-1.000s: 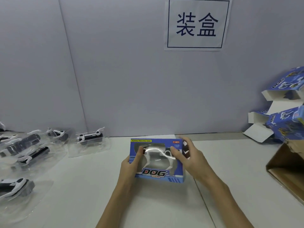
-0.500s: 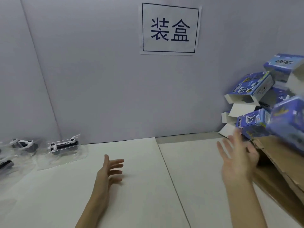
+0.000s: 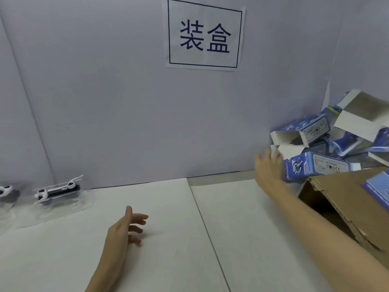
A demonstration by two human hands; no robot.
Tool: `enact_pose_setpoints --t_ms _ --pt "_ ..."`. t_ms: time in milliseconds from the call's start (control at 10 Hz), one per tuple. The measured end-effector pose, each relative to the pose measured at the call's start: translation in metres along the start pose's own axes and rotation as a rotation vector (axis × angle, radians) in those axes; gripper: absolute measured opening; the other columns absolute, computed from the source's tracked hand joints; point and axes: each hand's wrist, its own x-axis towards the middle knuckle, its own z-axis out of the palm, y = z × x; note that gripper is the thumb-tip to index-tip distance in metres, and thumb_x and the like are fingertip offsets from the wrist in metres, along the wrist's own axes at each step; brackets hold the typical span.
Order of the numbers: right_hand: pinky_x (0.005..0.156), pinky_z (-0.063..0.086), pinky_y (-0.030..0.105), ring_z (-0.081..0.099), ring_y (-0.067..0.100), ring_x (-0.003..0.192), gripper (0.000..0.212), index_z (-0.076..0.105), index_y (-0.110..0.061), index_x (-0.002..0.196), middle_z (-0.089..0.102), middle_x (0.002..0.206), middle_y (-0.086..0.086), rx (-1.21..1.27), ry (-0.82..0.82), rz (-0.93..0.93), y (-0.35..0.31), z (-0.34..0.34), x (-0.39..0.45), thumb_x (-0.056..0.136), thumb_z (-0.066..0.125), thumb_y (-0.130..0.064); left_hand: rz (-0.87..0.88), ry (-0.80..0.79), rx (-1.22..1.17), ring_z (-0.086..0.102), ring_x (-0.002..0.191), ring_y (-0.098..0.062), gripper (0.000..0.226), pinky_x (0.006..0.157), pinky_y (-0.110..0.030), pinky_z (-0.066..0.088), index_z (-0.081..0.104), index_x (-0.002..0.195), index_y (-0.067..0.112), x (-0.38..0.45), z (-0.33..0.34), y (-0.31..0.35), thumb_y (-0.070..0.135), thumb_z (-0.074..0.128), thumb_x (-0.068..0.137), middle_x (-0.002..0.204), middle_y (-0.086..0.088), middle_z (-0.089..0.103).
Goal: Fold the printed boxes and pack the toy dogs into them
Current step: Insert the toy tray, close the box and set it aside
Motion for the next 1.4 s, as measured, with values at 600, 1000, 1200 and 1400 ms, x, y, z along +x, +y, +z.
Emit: enact_pose_setpoints --t_ms 600,1000,1200,1400 --pt "0.107 0.046 0.061 0.036 0.055 0.144 0.055 0.036 -0.001 0.153 0.038 0.156 0.032 -0.078 -0.383 0.089 -0.021 0.016 -0.023 0.101 0.053 -0.007 0.031 -0.046 -0.001 0.061 0.065 -0.017 0.062 0.054 -0.031 0.05 0.083 0.085 0.015 -0.002 0.005 0.001 0.064 0.046 0.093 0.082 -0.008 0.073" --pt "0.11 0.048 0.038 -0.001 0.03 0.16 0.069 0.009 -0.039 0.164 0.005 0.173 -0.005 0.629 -0.098 -0.272 -0.15 -0.023 -0.152 0.105 0.041 -0.057 0.031 0.072 -0.053 0.068 0.096 -0.033 0.037 0.059 -0.036 0.06 0.075 0.103 0.014 -0.001 0.003 0.003 0.043 0.053 0.105 0.119 -0.007 0.067" --pt "0.101 0.05 0.031 -0.005 0.017 0.161 0.074 0.013 -0.049 0.161 0.006 0.172 -0.017 0.814 0.02 -0.449 -0.157 -0.024 -0.17 0.1 0.054 -0.058 -0.022 0.07 -0.163 0.072 0.105 -0.029 0.046 0.066 -0.037 0.063 0.069 0.12 0.021 -0.002 0.001 0.008 0.057 0.052 0.097 0.126 -0.01 0.063" --pt "0.115 0.045 0.032 0.002 -0.005 0.156 0.077 0.029 -0.06 0.149 0.016 0.163 -0.033 1.13 -0.041 -0.76 -0.136 -0.043 -0.176 0.09 0.076 -0.049 -0.137 0.009 -0.285 0.074 0.108 -0.026 0.069 0.08 -0.048 0.064 0.062 0.131 0.05 -0.004 -0.005 0.016 0.09 0.057 0.075 0.132 -0.001 0.066"
